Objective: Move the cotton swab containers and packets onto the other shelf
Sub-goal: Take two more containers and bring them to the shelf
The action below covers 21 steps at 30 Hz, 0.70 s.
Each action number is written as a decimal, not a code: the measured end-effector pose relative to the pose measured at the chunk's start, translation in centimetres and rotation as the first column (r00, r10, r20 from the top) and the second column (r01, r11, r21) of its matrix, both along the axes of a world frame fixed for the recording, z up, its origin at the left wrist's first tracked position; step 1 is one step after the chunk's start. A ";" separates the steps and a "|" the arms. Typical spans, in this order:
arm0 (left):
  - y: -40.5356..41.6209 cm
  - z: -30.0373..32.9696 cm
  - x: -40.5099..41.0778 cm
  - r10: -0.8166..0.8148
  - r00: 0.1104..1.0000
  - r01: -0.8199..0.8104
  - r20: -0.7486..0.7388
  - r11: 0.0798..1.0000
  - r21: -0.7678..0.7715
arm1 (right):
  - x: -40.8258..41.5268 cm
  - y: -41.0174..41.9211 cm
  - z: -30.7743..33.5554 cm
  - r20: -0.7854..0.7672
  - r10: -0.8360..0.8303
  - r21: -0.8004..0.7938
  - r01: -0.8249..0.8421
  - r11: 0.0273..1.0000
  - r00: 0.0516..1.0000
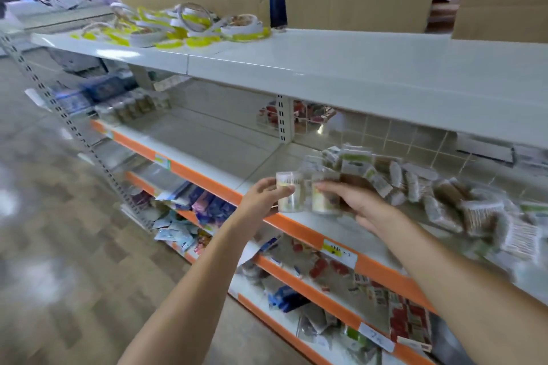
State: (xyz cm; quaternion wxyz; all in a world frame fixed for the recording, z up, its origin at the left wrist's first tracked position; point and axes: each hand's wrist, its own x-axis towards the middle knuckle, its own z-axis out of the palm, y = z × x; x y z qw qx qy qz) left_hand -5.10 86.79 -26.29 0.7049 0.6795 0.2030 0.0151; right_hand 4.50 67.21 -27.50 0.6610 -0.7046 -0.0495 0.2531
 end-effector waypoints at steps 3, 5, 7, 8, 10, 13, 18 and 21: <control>3.7 0.2 0.2 0.016 1.000 -0.017 0.018 0.999 0.029 | 0.4 4.0 0.0 0.033 0.028 0.019 -0.029 0.999 0.999; 6.2 0.4 0.0 0.032 0.999 -0.033 0.020 0.998 0.045 | 0.6 6.9 -0.2 0.050 0.060 0.015 -0.061 0.998 0.997; 8.2 0.6 -0.4 0.047 0.999 -0.049 0.023 0.997 0.067 | 0.6 9.5 -0.3 0.053 0.091 0.008 -0.091 0.996 0.994; 9.4 0.6 -0.7 0.066 0.997 -0.068 0.028 0.995 0.077 | 0.6 11.0 -0.3 0.052 0.105 0.007 -0.106 0.994 0.993; 11.7 0.7 -1.3 0.107 0.994 -0.110 0.033 0.990 0.084 | 0.3 14.0 -0.3 0.055 0.134 0.014 -0.135 0.991 0.989; 15.4 0.6 -2.4 0.178 0.984 -0.180 0.029 0.980 0.080 | -0.3 18.4 0.0 0.054 0.180 0.034 -0.182 0.983 0.982; 21.1 0.6 -4.3 0.265 0.964 -0.265 0.019 0.960 0.089 | -0.6 25.0 0.5 0.036 0.214 0.063 -0.216 0.974 0.976; 24.3 0.6 -5.0 0.312 0.949 -0.314 0.036 0.944 0.097 | -0.8 29.0 0.5 0.033 0.245 0.064 -0.247 0.967 0.969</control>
